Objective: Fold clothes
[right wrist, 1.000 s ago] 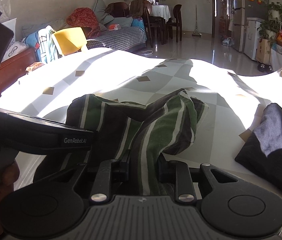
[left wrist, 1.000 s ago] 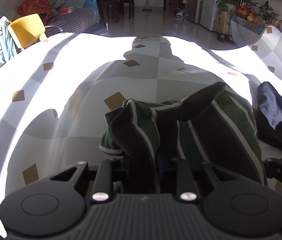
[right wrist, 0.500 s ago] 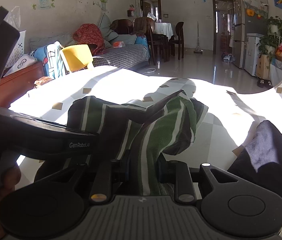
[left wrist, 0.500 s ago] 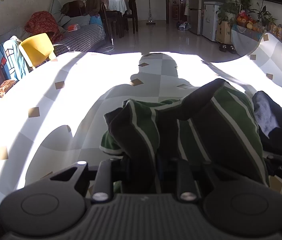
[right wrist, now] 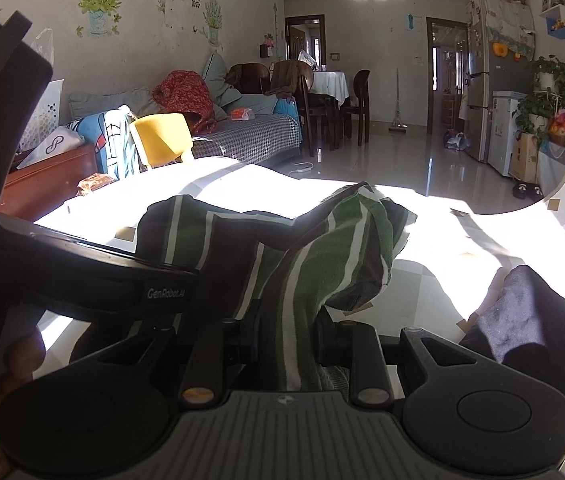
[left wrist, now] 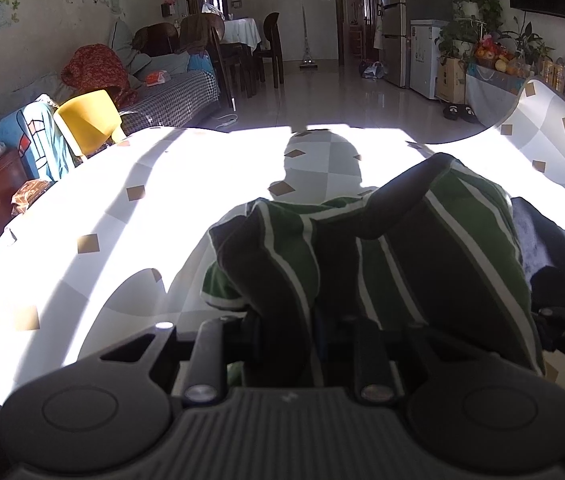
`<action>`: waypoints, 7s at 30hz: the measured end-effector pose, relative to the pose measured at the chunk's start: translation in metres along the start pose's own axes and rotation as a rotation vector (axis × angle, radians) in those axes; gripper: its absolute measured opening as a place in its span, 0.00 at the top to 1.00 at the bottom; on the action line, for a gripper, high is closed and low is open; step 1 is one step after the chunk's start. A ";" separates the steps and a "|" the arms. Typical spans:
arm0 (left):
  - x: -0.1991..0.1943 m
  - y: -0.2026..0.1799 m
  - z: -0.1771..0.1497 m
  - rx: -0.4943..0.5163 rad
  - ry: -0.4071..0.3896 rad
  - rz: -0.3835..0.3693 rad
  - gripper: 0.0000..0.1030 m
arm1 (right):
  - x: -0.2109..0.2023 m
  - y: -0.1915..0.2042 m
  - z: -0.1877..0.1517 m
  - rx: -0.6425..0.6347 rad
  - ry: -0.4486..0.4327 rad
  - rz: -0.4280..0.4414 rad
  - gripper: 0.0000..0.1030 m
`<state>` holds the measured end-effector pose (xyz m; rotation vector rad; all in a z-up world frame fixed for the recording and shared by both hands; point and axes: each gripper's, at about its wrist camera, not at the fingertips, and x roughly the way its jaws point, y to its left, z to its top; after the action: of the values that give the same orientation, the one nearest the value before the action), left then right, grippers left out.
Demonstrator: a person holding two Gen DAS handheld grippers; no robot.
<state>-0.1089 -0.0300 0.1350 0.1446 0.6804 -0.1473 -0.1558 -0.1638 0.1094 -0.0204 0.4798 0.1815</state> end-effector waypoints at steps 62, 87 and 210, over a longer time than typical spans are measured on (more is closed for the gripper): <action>0.042 -0.066 0.027 0.074 0.025 -0.059 0.79 | -0.003 -0.037 0.007 0.105 0.037 -0.163 0.76; 0.087 -0.134 0.046 0.110 0.078 -0.089 0.79 | 0.013 -0.098 0.006 0.145 0.090 -0.214 0.76; 0.108 0.036 -0.018 -0.106 0.366 0.127 0.01 | 0.113 -0.010 0.002 0.074 0.340 -0.150 0.51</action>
<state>-0.0312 -0.0008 0.0556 0.1130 1.0386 0.0392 -0.0545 -0.1549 0.0589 -0.0145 0.8212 0.0112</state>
